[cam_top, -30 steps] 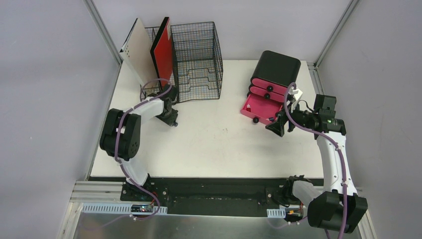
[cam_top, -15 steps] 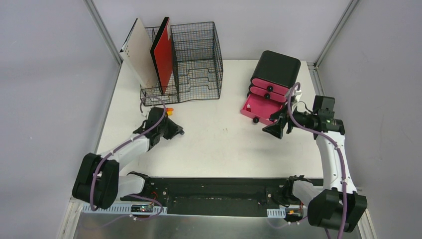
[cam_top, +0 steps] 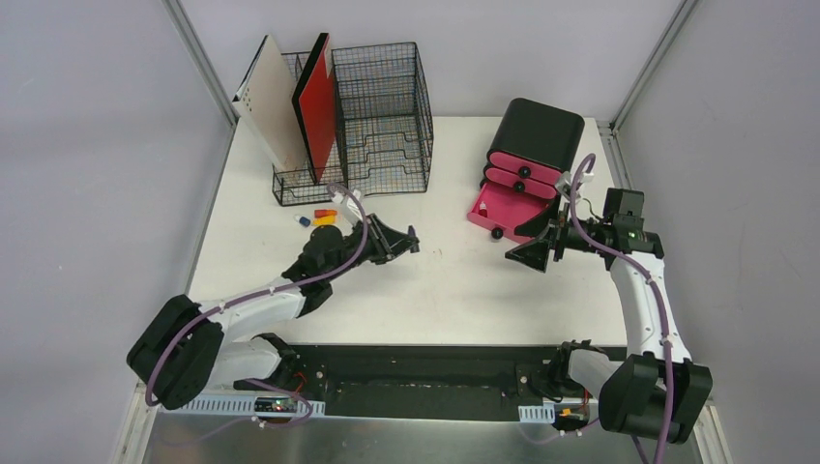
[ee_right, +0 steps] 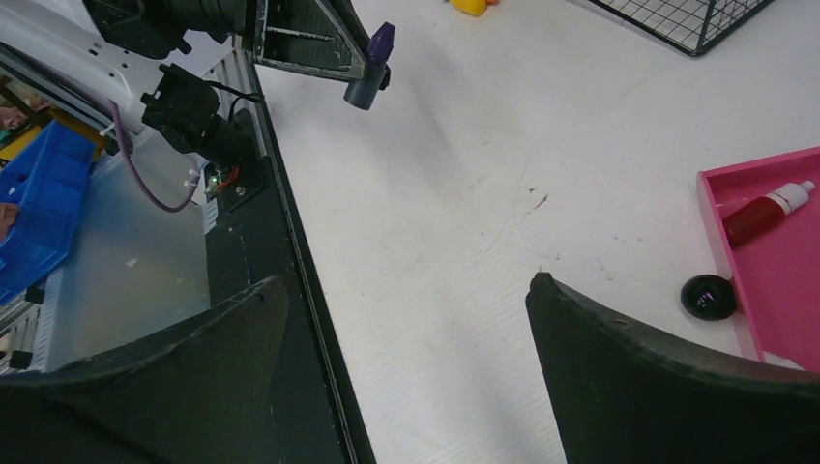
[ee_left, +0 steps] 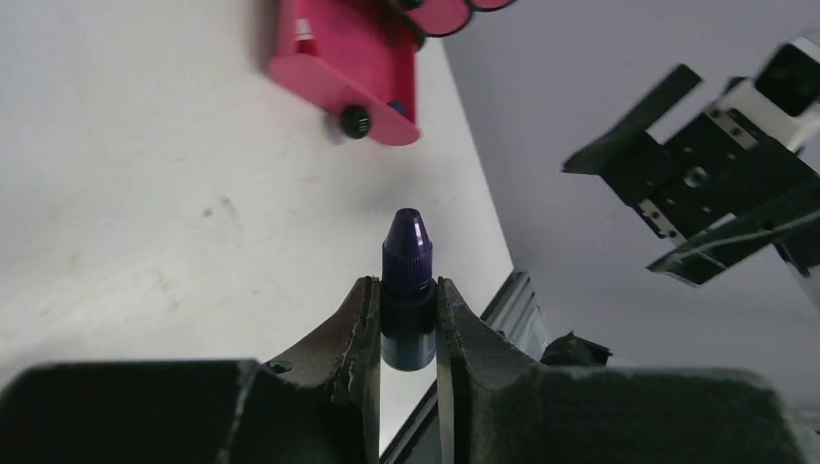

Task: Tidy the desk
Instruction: Pick up the stationery from the center of the board.

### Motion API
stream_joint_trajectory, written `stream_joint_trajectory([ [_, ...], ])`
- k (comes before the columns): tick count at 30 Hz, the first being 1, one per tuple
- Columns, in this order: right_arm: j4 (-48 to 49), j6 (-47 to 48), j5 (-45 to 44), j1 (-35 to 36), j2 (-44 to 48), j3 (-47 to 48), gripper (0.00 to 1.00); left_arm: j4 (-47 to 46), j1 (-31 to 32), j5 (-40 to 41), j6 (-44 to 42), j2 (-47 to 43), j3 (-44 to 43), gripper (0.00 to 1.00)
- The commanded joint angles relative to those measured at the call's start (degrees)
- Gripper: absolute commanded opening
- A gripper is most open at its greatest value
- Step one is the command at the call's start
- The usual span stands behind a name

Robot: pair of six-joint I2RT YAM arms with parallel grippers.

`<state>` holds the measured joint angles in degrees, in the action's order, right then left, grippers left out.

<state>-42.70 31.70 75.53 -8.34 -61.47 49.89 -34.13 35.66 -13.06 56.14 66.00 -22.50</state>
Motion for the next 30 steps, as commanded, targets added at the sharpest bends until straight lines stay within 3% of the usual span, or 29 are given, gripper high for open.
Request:
stream_joint_trajectory([
  [1,7.56,-6.02,5.92,-0.21,-0.13,-1.1,0.99,-12.02,6.09,3.27,-6.09,2.55,-5.88,0.0],
  [12,14.02,-12.85,5.99,0.55,-0.53,-3.3,0.99,-20.04,17.66,8.84,-12.25,15.23,-17.13,0.0],
  [24,13.84,-12.89,4.54,2.31,-1.46,-3.4,0.83,-23.54,23.89,12.01,-14.65,28.77,-29.52,0.0],
  [30,14.06,-13.4,4.37,2.51,-1.46,-3.17,0.68,-24.49,25.01,12.8,-14.39,31.64,-32.07,0.0],
])
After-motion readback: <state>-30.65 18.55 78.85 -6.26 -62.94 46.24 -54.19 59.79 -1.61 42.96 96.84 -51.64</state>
